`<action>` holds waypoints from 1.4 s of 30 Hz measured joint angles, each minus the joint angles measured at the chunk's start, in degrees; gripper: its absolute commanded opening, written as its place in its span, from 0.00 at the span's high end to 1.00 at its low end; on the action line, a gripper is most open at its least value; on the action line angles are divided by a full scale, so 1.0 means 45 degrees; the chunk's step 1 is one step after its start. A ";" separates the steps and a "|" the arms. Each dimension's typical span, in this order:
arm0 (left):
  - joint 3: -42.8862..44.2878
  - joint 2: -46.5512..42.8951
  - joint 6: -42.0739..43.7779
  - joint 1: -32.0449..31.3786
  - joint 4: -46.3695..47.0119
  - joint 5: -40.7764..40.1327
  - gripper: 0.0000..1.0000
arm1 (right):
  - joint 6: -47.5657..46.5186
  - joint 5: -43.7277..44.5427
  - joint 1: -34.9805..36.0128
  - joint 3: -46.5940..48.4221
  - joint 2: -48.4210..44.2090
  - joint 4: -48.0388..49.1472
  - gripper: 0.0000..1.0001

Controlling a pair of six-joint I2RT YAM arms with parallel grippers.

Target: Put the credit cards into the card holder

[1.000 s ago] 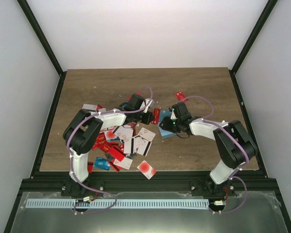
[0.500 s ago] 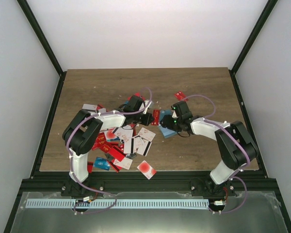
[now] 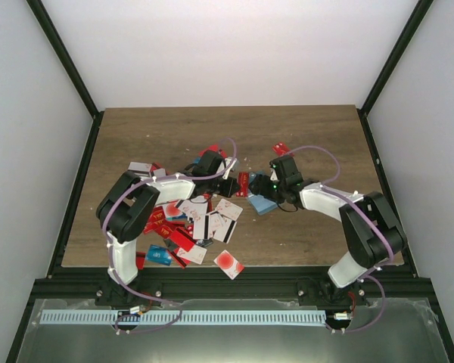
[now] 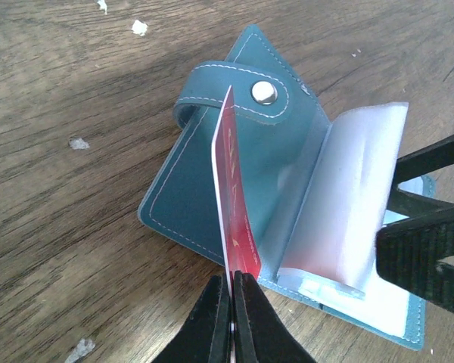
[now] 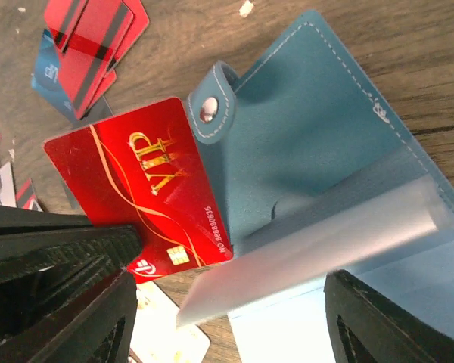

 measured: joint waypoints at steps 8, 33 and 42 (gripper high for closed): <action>-0.0078 -0.0170 -0.0039 -0.0146 -0.0005 -0.0019 0.96 | 0.0287 0.0287 -0.0005 0.0000 -0.0209 -0.0029 0.42; -0.1005 -0.1821 -0.0427 -0.0733 -0.1637 0.0015 0.96 | -0.1996 0.0408 -0.0029 0.1564 0.0816 -0.3385 0.99; -0.1666 -0.3007 -0.1054 -0.0748 -0.1851 0.0355 0.96 | -0.3264 0.0476 0.0107 0.1564 0.0301 -0.5731 0.99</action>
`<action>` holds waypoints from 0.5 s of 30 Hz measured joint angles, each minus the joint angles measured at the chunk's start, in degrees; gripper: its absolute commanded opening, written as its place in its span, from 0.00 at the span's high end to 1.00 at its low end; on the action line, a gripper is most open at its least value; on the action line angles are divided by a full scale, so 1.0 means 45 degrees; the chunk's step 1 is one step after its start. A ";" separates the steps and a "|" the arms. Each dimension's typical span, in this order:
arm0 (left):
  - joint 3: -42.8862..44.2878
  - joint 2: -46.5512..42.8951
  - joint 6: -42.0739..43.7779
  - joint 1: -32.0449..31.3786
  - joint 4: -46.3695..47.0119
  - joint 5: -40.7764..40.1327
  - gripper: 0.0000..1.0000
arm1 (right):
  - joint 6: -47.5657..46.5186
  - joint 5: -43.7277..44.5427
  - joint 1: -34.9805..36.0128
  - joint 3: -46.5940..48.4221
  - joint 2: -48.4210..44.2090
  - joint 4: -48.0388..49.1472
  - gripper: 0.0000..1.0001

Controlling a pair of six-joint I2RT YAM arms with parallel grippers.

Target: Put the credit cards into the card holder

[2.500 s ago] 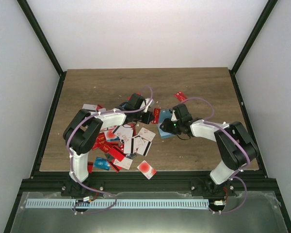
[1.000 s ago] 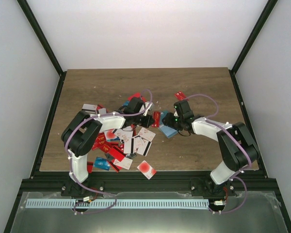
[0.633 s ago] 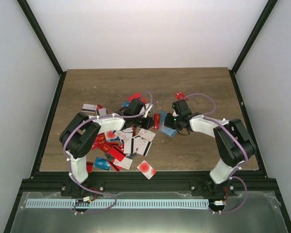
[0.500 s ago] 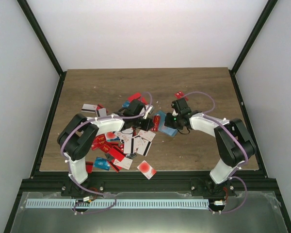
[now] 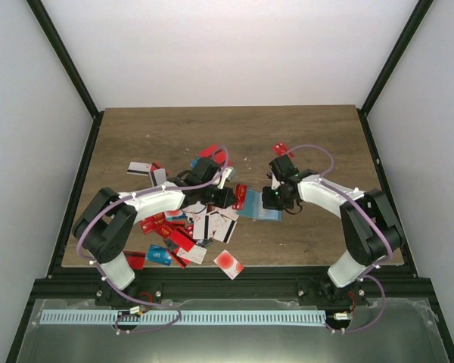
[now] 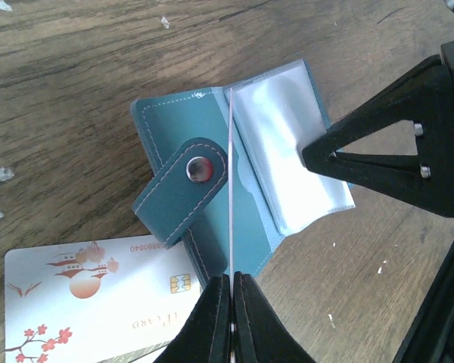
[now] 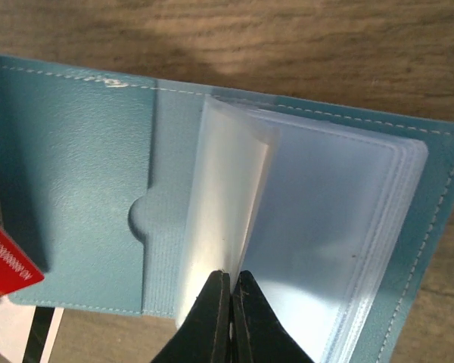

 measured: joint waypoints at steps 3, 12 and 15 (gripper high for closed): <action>-0.0024 0.0000 -0.0136 0.0000 0.0068 0.0155 0.96 | -0.0155 0.0015 0.0219 0.0000 -0.0209 -0.0359 0.99; -0.0491 0.0797 -0.0282 0.0000 0.0947 0.0481 0.96 | -0.0175 -0.0151 0.0952 0.0272 0.0087 -0.0525 0.90; -0.0617 0.0991 -0.0282 0.0005 0.1171 0.0481 0.96 | -0.0068 -0.0481 0.0986 0.0330 0.0272 -0.0228 0.83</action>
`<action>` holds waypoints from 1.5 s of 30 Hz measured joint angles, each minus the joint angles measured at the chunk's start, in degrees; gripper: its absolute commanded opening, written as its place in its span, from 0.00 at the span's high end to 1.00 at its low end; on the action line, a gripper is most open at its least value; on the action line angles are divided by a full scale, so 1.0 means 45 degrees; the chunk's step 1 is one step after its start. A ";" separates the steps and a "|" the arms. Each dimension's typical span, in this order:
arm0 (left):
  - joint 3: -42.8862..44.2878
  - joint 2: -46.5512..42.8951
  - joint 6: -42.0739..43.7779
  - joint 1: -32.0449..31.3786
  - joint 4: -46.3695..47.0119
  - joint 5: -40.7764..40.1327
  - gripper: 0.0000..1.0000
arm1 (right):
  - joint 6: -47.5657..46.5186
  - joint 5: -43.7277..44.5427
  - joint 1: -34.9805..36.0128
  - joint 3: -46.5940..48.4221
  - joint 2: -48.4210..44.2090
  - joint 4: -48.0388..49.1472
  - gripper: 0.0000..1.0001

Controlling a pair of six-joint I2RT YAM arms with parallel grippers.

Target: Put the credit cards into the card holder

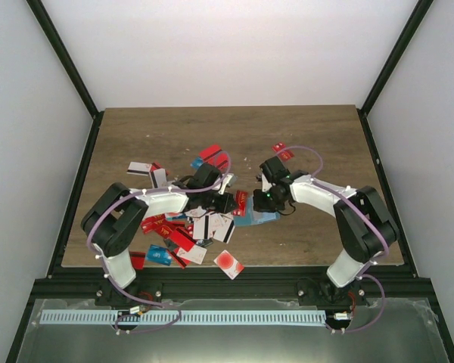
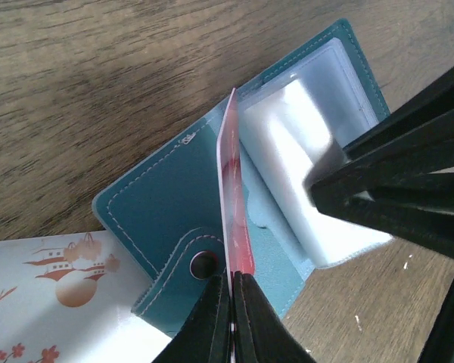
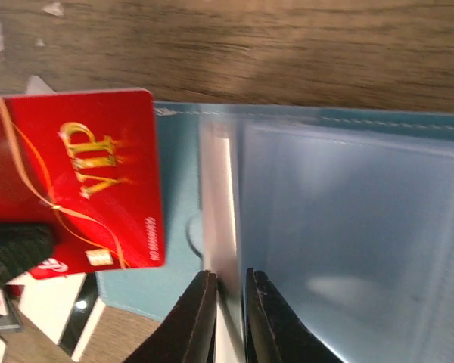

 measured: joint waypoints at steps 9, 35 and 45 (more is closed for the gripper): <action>-0.0199 -0.0029 -0.0005 0.0000 0.0384 0.0053 0.96 | 0.0461 -0.2181 0.0034 -0.0015 0.0525 0.2171 0.64; -0.0364 -0.2521 -0.1987 0.0549 0.1229 -0.0826 0.96 | 0.0952 -0.4454 0.0049 -0.2186 0.1039 0.6081 0.67; 0.0121 0.0097 -0.3249 0.0549 0.2686 -0.0121 0.96 | 0.0879 -0.4439 0.0049 -0.2322 0.0777 0.6018 0.54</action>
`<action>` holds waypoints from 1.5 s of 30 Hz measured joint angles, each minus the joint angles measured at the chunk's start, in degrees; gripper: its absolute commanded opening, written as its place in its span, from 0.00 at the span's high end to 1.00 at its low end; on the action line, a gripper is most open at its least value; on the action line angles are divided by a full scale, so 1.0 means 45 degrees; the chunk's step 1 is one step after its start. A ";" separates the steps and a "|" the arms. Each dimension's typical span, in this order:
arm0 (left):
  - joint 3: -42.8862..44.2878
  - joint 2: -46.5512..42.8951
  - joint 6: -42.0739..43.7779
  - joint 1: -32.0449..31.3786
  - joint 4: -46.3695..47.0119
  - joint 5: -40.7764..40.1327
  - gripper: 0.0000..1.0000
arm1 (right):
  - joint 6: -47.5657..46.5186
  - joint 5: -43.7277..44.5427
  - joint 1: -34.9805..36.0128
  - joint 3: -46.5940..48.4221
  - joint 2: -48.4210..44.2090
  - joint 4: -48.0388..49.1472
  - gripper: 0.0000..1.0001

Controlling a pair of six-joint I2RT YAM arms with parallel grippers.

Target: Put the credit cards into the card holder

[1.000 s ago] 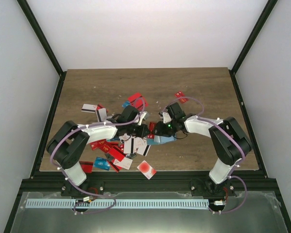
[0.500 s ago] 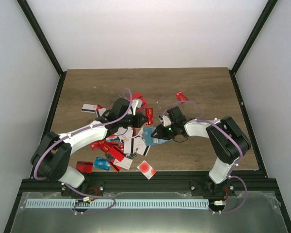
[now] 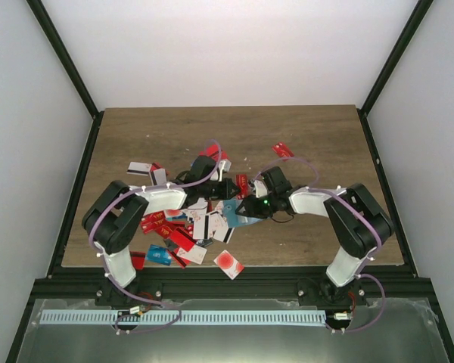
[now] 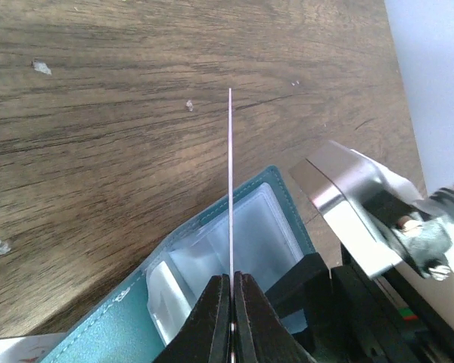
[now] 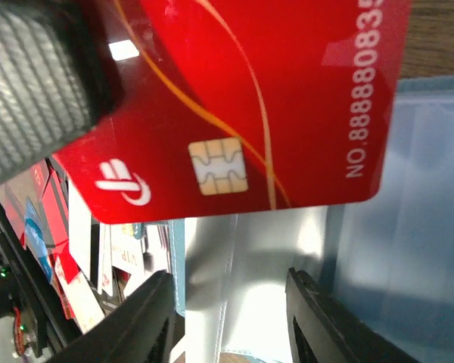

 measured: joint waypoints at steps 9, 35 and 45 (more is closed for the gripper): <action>-0.0437 0.0306 -0.0845 -0.0049 0.1190 0.0403 0.96 | -0.0063 -0.0160 -0.0068 0.0092 -0.0695 -0.0597 0.47; -0.1928 -0.0369 -0.1268 -0.0432 0.1656 0.0831 0.96 | -0.0306 0.2225 -0.2263 -0.1379 -0.2594 -0.2045 0.40; -0.1933 -0.0374 -0.1642 -0.0432 0.0918 0.1875 0.96 | -0.0136 0.1957 -0.2263 -0.2040 -0.2657 -0.0641 0.43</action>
